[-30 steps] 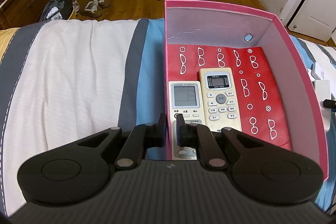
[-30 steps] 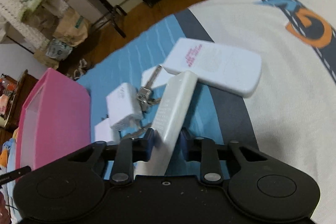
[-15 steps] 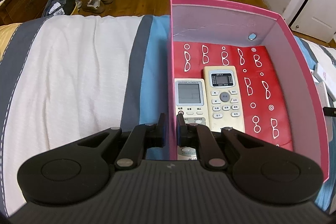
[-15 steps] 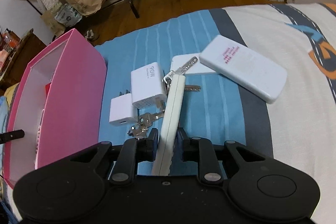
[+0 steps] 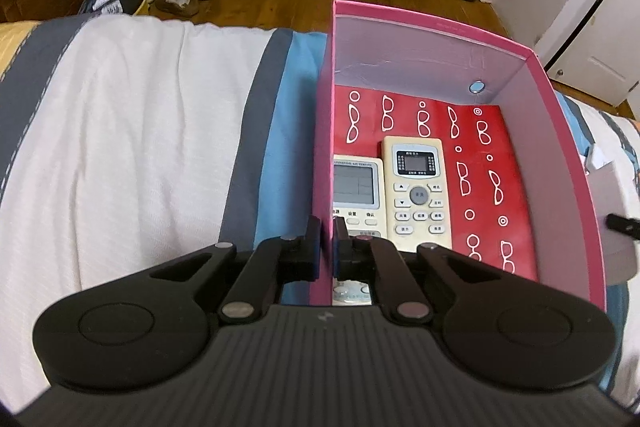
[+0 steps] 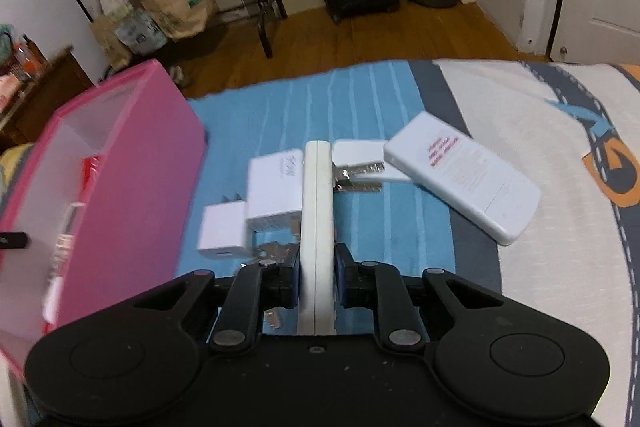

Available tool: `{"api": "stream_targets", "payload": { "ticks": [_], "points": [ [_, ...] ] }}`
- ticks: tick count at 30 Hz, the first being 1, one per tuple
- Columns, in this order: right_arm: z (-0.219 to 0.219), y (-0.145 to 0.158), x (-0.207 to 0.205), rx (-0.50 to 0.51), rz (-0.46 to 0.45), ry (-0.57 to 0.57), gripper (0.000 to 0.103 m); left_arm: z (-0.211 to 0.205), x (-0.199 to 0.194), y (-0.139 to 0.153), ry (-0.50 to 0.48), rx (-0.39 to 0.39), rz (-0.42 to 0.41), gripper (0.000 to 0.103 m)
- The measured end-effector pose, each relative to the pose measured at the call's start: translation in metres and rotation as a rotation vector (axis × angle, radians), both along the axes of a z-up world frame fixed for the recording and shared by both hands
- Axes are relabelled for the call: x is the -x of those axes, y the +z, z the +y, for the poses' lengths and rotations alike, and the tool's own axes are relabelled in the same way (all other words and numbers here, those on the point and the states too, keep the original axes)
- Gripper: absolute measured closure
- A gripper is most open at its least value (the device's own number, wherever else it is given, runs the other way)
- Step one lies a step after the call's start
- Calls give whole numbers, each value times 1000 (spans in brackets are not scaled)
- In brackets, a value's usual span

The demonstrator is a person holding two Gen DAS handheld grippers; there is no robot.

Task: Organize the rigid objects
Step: 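Carry the white remote into the pink box and open the right gripper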

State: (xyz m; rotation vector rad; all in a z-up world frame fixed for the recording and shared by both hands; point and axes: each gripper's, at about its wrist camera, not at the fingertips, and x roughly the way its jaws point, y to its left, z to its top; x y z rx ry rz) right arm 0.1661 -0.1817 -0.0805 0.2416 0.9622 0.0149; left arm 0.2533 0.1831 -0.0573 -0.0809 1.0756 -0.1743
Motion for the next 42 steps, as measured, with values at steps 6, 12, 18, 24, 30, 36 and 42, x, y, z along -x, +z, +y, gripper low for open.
{"api": "stream_targets", "payload": {
  "ticks": [6,12,18,24,30,36,42],
  "points": [
    [21,48,12,-16,-143,121,82,2,-1,-1,14,5,27,96],
    [69,90,14,-66,-272,359,82,2,1,0,12,9,13,97],
    [136,99,-7,-25,-287,718,82,3,0,-1,18,18,20,97],
    [191,63,-35,162,-172,916,82,7,0,-2,21,42,22,97],
    [224,30,-38,447,-151,1164,83,8,-1,-4,14,50,19,96],
    [235,21,-25,672,-207,1309,83,7,-1,-4,10,47,18,97],
    [237,15,-9,815,-223,1402,83,6,-1,-5,10,40,13,97]
  ]
}}
